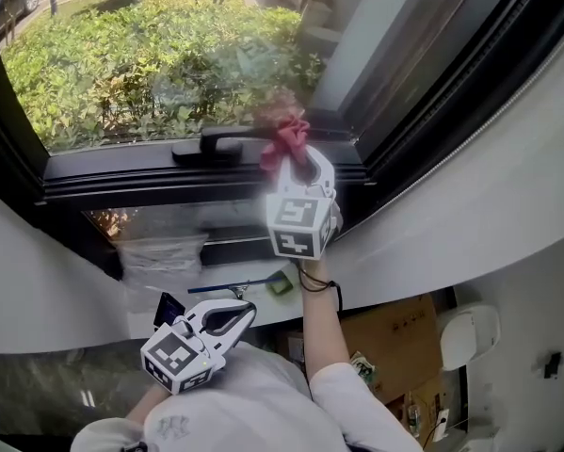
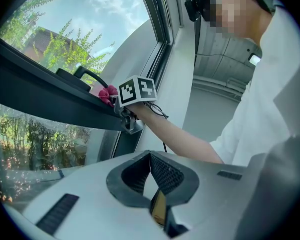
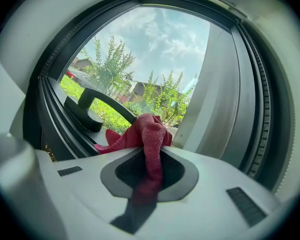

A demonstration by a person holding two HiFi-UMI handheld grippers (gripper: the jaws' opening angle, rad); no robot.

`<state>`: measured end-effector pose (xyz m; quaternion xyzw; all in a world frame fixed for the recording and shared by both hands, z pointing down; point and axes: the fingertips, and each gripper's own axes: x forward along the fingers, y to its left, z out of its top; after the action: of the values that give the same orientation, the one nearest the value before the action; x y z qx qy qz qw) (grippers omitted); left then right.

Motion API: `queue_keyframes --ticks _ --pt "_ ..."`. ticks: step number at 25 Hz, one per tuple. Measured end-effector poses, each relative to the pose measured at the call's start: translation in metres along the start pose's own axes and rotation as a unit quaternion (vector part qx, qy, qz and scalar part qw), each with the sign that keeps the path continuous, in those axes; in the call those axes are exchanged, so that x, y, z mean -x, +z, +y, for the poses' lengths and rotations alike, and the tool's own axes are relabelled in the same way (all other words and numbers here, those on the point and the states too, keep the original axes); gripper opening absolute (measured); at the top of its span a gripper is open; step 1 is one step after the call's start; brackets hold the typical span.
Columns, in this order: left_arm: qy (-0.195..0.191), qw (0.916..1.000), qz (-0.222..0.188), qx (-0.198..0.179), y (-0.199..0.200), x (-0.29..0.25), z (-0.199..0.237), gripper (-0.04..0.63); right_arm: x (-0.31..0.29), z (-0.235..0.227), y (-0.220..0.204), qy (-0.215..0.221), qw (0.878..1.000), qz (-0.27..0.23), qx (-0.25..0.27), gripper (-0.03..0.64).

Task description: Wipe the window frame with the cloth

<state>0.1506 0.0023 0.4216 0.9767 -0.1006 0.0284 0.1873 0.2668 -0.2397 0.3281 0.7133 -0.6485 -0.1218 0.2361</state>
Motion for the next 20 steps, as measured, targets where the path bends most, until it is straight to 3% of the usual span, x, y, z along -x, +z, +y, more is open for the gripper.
queue_keyframes --ticks 6,20 --pt "0.002 0.9999 0.014 0.007 -0.007 0.005 0.001 0.011 0.001 0.005 0.004 -0.001 1.000 -0.004 -0.001 0.052" --pt "-0.003 1.0000 0.003 0.007 -0.003 0.009 0.009 0.010 0.007 0.020 0.008 -0.031 0.999 -0.013 -0.016 0.052"
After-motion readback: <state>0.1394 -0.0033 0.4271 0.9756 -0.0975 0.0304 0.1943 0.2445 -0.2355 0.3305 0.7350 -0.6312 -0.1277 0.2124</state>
